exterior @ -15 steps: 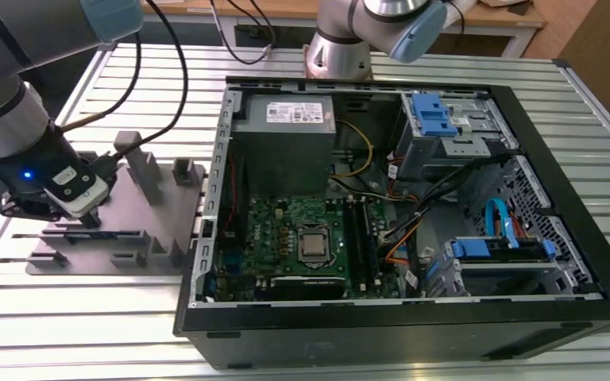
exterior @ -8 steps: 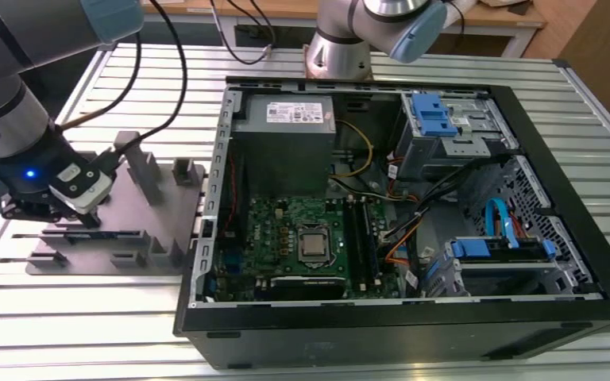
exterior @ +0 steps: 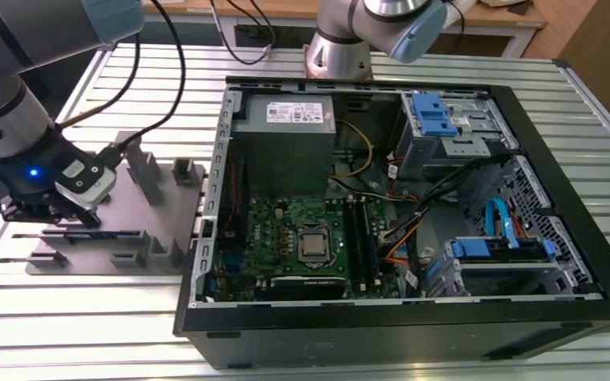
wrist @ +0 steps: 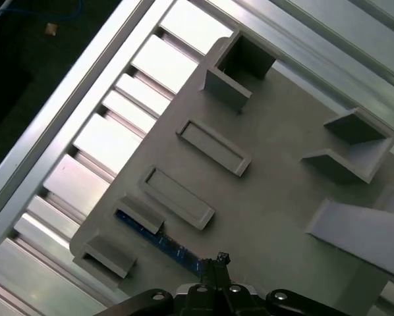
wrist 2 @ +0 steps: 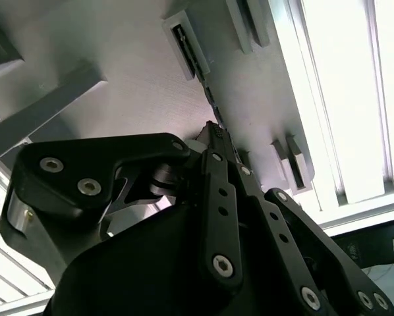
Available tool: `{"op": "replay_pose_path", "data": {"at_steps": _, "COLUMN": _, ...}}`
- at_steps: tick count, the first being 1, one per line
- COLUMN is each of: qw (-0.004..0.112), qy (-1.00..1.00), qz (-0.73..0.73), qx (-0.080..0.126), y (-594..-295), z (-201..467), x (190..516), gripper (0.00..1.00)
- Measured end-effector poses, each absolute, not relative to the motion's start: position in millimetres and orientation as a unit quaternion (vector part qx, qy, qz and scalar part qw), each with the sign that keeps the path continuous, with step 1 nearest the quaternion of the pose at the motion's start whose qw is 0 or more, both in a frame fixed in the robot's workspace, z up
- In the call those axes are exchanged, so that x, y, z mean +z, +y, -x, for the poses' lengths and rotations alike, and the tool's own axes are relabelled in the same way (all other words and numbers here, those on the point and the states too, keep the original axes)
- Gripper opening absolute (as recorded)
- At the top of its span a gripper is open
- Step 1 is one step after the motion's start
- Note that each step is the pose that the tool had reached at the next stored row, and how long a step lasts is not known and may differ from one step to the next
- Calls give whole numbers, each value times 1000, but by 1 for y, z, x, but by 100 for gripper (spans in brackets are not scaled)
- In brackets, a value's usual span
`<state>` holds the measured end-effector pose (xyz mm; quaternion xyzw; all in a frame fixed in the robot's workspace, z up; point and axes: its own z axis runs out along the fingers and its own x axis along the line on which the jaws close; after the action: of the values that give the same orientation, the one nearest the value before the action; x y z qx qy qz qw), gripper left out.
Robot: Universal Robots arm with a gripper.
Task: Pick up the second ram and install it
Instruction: 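Pick up the second ram and move it above second insertion slot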
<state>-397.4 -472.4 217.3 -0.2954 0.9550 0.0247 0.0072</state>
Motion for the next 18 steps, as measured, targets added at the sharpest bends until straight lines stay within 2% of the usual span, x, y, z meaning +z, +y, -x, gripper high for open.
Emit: {"op": "replay_pose_path", "data": {"at_steps": 18, "qw": 5, "qy": 927, "qz": 373, "qx": 25, "y": -472, "z": 397, "x": 217, "gripper": 7}}
